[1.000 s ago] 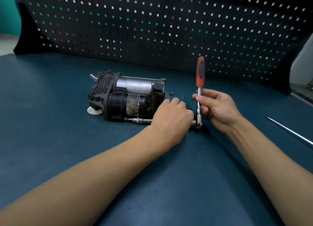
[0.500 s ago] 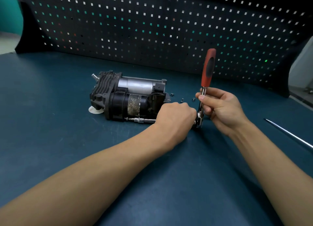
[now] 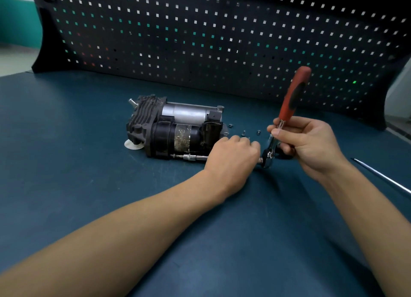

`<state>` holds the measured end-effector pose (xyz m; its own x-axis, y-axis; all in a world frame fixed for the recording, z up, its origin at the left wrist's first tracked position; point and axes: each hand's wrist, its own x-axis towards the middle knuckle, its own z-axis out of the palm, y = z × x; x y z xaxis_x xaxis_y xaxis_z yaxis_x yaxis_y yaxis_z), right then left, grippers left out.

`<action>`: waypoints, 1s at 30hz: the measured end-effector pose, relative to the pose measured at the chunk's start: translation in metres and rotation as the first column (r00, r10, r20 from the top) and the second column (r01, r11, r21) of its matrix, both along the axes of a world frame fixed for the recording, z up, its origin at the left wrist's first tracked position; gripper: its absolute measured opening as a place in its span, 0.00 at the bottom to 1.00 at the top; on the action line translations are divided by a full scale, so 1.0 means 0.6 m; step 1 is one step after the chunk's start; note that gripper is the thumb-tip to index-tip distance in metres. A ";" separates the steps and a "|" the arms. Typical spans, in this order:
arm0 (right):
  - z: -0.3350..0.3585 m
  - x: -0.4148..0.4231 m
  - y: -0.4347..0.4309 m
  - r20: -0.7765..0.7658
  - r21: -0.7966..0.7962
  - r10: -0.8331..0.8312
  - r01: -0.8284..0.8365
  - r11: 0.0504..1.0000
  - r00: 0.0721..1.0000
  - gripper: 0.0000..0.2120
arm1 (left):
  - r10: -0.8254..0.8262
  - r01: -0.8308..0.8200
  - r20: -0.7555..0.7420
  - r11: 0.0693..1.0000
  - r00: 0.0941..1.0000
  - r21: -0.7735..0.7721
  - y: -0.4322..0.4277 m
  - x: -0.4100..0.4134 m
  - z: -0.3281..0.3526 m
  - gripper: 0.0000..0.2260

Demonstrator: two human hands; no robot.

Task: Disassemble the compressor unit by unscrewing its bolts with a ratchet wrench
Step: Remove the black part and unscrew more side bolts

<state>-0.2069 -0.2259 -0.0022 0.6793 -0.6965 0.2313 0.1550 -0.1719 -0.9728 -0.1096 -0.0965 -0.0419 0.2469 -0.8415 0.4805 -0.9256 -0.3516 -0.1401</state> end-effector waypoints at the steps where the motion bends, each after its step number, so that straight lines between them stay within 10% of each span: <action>1: -0.001 0.000 0.000 -0.001 -0.005 0.000 0.000 1.000 1.000 0.07 | -0.004 0.004 0.017 1.000 1.000 -0.002 0.001 0.004 -0.002 0.11; 16: -0.010 -0.009 -0.022 -0.066 -0.011 -0.051 0.050 0.999 0.996 0.03 | 0.256 -0.223 -0.402 0.967 0.879 0.128 0.123 0.022 -0.010 0.20; 30: -0.012 -0.011 -0.027 -0.059 0.003 -0.064 0.064 0.998 0.996 0.02 | 0.070 -0.135 -0.532 0.987 0.844 -0.083 0.112 0.028 -0.028 0.17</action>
<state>-0.2133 -0.2421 -0.0091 0.6457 -0.7399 0.1890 0.0865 -0.1750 -0.9808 -0.0929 -0.0292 -0.0585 0.5713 -0.7454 0.3435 -0.8064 -0.4320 0.4038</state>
